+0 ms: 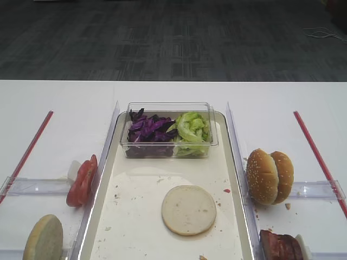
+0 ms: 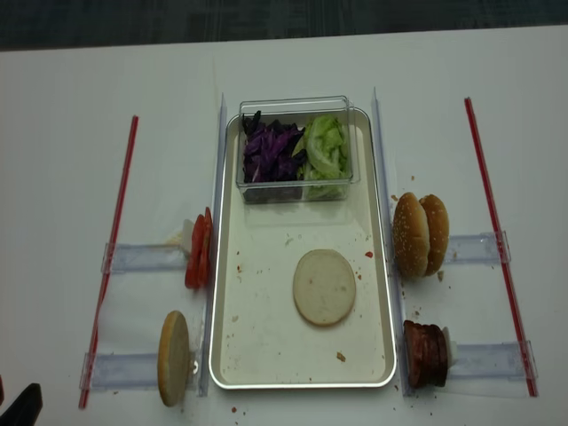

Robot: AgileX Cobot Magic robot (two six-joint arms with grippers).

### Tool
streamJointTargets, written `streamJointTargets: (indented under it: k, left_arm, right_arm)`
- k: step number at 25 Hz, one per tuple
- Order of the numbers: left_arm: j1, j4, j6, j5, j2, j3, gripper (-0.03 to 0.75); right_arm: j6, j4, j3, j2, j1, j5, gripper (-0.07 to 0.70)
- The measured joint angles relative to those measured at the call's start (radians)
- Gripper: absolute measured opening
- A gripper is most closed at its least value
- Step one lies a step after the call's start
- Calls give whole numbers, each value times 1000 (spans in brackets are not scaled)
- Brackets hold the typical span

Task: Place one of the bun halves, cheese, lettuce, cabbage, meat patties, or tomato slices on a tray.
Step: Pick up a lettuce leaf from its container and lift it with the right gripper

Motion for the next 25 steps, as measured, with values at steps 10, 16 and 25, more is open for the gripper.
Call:
streamJointTargets:
  k: [10, 16, 25]
  left_arm:
    - [0, 0, 0, 0, 0, 0, 309]
    - [0, 0, 0, 0, 0, 0, 309]
    - [0, 0, 0, 0, 0, 0, 309]
  right_arm:
    - [-2, 19, -196, 377, 0, -63, 698]
    - [-2, 57, -338, 648, 0, -59, 698]
    - [-56, 154, -645, 987, 0, -14, 698]
